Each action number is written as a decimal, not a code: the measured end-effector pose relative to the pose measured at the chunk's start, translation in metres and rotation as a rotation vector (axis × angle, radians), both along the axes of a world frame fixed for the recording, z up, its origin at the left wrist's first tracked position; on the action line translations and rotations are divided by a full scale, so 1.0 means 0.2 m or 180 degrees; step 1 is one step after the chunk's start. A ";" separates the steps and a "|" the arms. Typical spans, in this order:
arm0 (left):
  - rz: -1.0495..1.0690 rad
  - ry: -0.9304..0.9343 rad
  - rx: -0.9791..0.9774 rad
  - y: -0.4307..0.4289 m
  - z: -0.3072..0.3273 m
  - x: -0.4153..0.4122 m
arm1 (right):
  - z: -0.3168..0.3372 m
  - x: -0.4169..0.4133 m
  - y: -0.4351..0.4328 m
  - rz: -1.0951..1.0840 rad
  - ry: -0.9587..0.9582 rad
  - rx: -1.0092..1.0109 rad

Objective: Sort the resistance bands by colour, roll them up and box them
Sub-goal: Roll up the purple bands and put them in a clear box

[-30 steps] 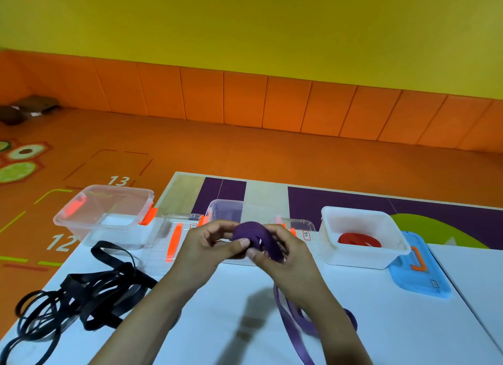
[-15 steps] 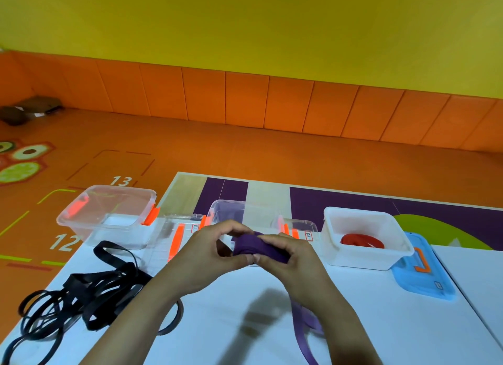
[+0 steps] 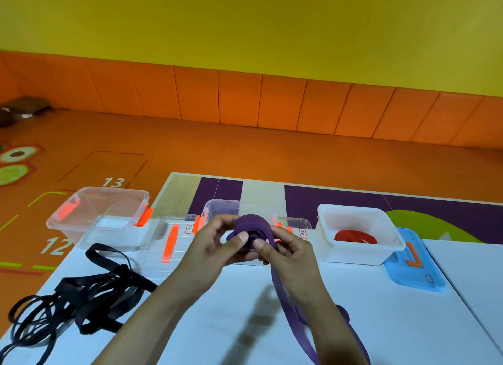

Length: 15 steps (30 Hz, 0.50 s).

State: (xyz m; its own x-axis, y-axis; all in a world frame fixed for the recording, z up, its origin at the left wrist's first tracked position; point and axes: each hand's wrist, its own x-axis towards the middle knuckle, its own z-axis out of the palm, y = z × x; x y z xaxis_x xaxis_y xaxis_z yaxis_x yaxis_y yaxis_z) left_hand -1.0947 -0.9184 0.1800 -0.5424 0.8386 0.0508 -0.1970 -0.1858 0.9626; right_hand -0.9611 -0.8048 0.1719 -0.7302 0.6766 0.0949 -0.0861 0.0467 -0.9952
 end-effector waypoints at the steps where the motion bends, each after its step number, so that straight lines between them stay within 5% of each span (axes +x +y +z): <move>1: 0.0004 -0.0242 0.0084 0.01 -0.01 0.01 | -0.01 0.00 0.00 -0.0004 -0.0010 -0.0067; 15: -0.0250 -0.1161 0.0076 0.02 -0.03 0.06 | -0.04 -0.01 0.01 -0.0086 0.0001 -0.0303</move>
